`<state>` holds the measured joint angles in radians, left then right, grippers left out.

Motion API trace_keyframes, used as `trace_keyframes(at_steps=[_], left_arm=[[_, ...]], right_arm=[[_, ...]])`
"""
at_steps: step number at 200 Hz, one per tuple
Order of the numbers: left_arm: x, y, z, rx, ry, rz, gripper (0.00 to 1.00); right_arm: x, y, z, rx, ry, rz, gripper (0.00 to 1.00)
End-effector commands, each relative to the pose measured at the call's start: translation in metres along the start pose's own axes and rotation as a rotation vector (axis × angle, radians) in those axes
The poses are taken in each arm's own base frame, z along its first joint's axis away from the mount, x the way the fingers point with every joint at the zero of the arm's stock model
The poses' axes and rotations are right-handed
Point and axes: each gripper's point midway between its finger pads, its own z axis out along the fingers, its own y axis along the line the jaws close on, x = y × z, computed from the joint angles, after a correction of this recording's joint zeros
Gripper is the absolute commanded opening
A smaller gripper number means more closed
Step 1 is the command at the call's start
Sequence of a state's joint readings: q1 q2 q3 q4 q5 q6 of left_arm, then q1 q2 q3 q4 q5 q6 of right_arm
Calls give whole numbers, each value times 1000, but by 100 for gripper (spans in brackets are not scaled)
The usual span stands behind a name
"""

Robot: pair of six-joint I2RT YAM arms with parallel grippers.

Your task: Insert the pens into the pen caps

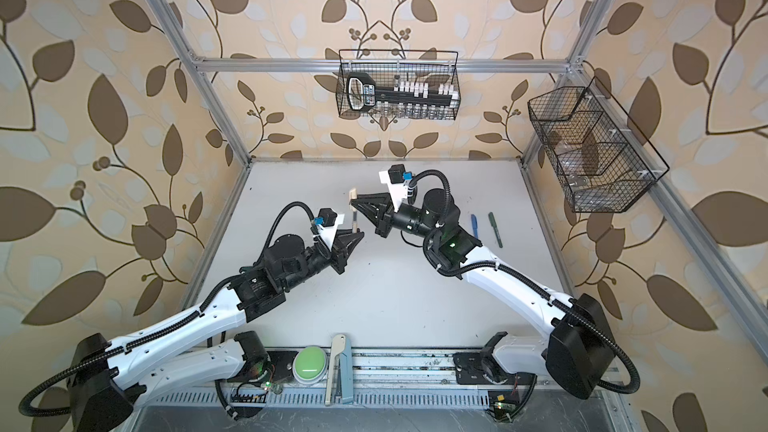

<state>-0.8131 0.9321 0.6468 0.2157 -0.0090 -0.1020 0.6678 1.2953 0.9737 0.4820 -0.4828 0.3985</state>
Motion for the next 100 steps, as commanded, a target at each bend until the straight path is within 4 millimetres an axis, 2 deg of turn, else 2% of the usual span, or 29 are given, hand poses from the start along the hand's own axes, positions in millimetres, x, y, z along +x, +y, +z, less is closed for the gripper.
trace_keyframes(at_steps=[1,52,100], left_arm=[[-35,-6,-12,4,-115,33,0],[-41,-7,-16,5,-128,40,0],[-53,-16,-17,48,-152,30,0]], right_arm=[[12,-3,-3,20,25,-2,2],[8,-4,-4,36,17,-5,2],[16,-5,-3,28,20,11,4]])
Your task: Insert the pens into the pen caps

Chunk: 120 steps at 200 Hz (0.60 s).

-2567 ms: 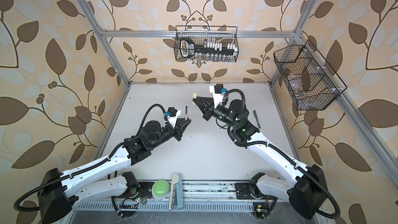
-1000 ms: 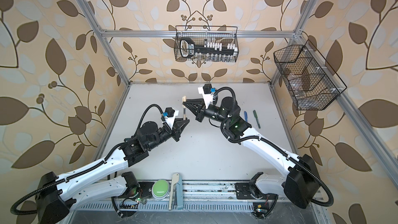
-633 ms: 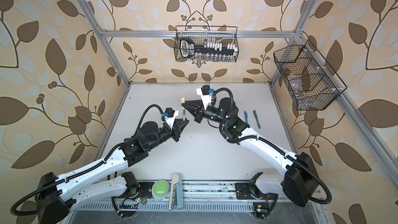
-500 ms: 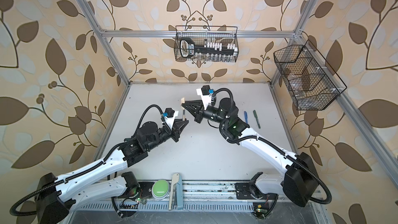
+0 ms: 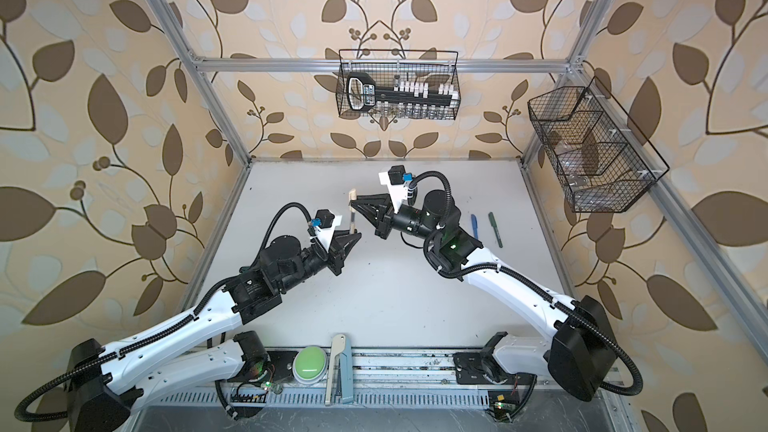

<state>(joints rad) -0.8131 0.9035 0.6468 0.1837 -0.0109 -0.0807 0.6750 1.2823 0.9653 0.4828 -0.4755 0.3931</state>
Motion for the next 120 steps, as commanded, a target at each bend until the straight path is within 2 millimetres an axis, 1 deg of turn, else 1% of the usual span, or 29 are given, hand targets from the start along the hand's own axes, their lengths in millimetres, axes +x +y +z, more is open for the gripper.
trace_keyframes(at_steps=[1,46,74,98,120], left_arm=[[-53,-15,-11,50,-156,8,0],[-63,-24,-11,101,-181,-7,0],[-64,-25,-10,103,-175,-2,0],[-66,-27,-10,109,-175,3,0],[-65,-26,-7,107,-167,8,0]], right_arm=[[16,-9,-2,30,23,17,4],[10,-11,0,38,-15,-4,5],[11,-10,4,21,-9,1,5],[13,-12,2,34,0,-5,5],[12,-9,2,21,-1,-8,5]])
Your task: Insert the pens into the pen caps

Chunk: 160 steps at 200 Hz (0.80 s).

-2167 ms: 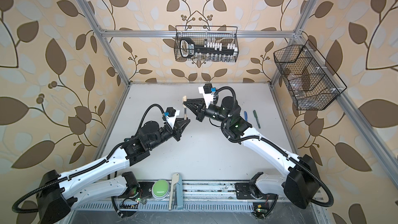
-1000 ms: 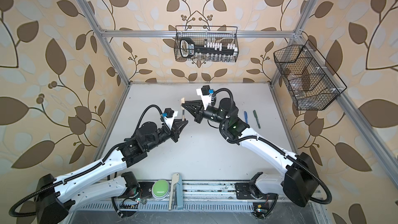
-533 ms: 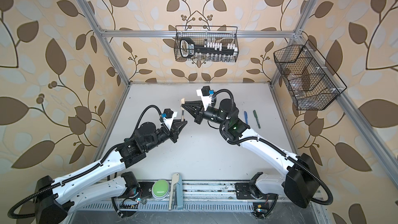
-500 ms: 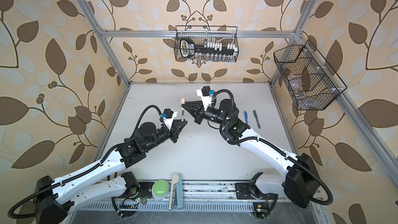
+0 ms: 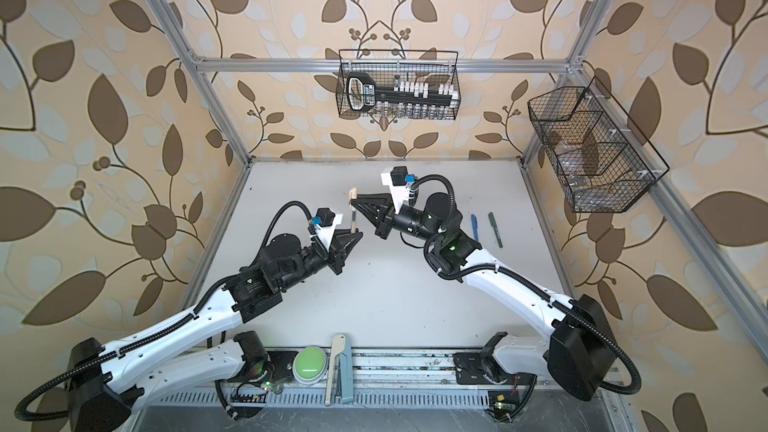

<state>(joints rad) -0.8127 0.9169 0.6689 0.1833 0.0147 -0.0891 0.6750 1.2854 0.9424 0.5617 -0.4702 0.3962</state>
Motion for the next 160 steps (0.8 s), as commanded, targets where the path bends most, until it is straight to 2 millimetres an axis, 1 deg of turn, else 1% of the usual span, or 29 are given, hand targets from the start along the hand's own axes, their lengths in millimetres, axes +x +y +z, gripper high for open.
trace_keyframes(at_steps=[1,29,71,86,126,160], left_arm=[[-58,-22,-8,80,-162,18,0],[-58,-16,-9,47,-165,17,0],[-66,-12,-17,20,-191,34,0],[-65,-12,-17,21,-187,40,0],[-62,-17,-11,45,-159,48,0],[-63,-20,-12,65,-162,41,0]], right_arm=[[18,-10,2,33,45,13,5],[15,-5,-2,18,46,13,5],[21,-4,-10,33,61,14,5],[22,-5,-12,44,62,11,5],[14,-3,-16,51,42,-3,6],[17,-4,-16,56,50,-2,7]])
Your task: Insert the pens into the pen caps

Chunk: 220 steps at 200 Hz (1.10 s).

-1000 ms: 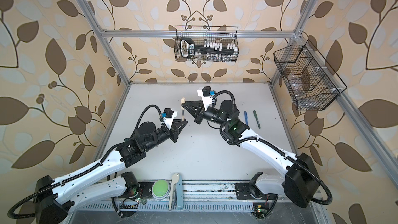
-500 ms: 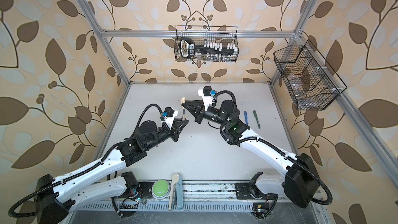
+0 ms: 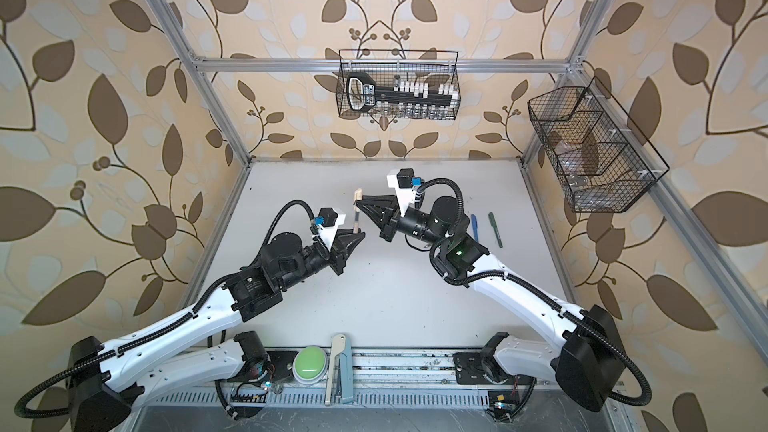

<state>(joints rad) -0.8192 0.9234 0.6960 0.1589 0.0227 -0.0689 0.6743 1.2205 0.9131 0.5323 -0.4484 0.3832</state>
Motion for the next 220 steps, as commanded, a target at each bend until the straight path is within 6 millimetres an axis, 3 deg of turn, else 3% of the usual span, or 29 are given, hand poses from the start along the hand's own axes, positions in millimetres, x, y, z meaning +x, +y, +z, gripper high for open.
trace_keyframes(at_steps=[1,70,150,220], left_arm=[[-59,-15,-12,50,-169,20,0],[-55,-12,-8,32,-150,33,0],[-48,-7,0,10,-121,48,0],[-42,-6,4,2,-100,53,0]], right_arm=[[23,-9,-3,36,64,13,7],[19,-3,-6,27,54,-2,17],[19,0,-9,33,58,-28,17],[12,8,-26,41,40,-63,23]])
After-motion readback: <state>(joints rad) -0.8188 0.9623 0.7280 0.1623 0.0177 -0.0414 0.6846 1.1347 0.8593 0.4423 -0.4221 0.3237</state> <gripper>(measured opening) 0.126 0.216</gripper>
